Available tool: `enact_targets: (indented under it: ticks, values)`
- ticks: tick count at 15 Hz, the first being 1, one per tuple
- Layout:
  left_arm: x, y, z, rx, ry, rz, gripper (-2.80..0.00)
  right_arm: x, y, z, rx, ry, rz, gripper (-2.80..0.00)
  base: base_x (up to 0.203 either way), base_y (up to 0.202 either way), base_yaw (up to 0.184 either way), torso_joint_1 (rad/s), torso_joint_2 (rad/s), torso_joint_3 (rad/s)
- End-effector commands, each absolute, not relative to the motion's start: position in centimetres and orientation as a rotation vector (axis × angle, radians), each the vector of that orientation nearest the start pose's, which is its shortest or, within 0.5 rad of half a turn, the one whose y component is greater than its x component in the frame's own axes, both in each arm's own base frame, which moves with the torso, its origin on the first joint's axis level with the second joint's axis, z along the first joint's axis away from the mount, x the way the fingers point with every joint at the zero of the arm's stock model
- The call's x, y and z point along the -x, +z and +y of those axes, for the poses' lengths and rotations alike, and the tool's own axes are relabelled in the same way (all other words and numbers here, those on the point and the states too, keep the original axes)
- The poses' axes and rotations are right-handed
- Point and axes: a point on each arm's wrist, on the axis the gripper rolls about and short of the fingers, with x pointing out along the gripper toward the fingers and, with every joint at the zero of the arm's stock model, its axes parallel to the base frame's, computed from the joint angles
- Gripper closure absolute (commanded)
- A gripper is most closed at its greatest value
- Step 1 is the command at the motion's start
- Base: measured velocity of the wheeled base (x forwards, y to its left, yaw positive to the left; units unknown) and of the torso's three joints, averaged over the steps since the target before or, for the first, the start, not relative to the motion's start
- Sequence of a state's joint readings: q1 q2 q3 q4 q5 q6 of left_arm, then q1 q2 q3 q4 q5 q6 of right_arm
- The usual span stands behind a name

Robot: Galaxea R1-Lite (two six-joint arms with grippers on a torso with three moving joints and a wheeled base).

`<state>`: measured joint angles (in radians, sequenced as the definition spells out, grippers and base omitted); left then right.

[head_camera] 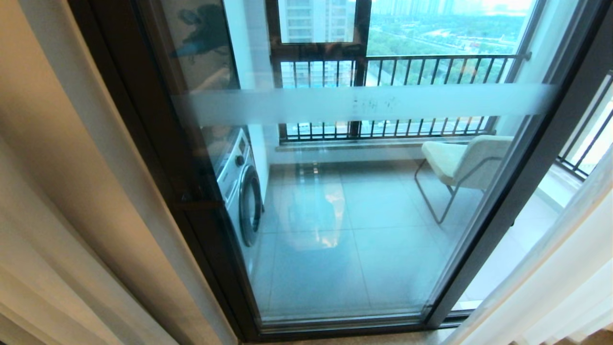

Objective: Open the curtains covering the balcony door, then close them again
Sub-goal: Close the inner curtains on both sides

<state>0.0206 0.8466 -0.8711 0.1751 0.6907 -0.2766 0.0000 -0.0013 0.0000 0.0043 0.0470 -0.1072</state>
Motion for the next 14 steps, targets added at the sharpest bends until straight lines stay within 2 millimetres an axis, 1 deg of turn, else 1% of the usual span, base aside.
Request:
enact_targets:
  ticks: [1, 4, 6, 7, 11, 14]
  values:
    - [-8.4, 29.9, 1.9, 0.201, 0.817, 0.045, 0.00, 2.3, 7.5, 0.1, 0.109, 0.048, 0.002, 0.00, 0.000, 0.000, 0.000, 0.000, 0.00, 0.000]
    - [-9.7, 31.6, 2.9, 0.198, 0.984, 0.011, 0.00, 2.3, 7.5, 0.1, 0.109, 0.048, 0.002, 0.00, 0.000, 0.000, 0.000, 0.000, 0.00, 0.000]
    - [-10.6, 32.4, 3.5, 0.196, 1.062, -0.005, 0.00, 2.3, 7.5, 0.1, 0.108, 0.048, 0.002, 0.00, 0.000, 0.000, 0.000, 0.000, 0.00, 0.000]
    - [-10.9, 32.8, 3.7, 0.195, 1.088, -0.010, 0.00, 2.3, 7.5, 0.1, 0.109, 0.048, 0.002, 0.00, 0.000, 0.000, 0.000, 0.000, 0.00, 0.000]
    - [-13.6, 35.0, 5.3, 0.214, 1.167, -0.050, 0.00, 2.3, 7.5, 0.1, 0.109, 0.048, 0.002, 0.00, 0.000, 0.000, 0.000, 0.000, 0.00, 0.000]
    - [-14.7, 36.9, 6.6, 0.226, 1.224, -0.099, 0.00, 2.3, 7.5, 0.1, 0.109, 0.048, 0.002, 0.00, 0.000, 0.000, 0.000, 0.000, 0.00, 0.000]
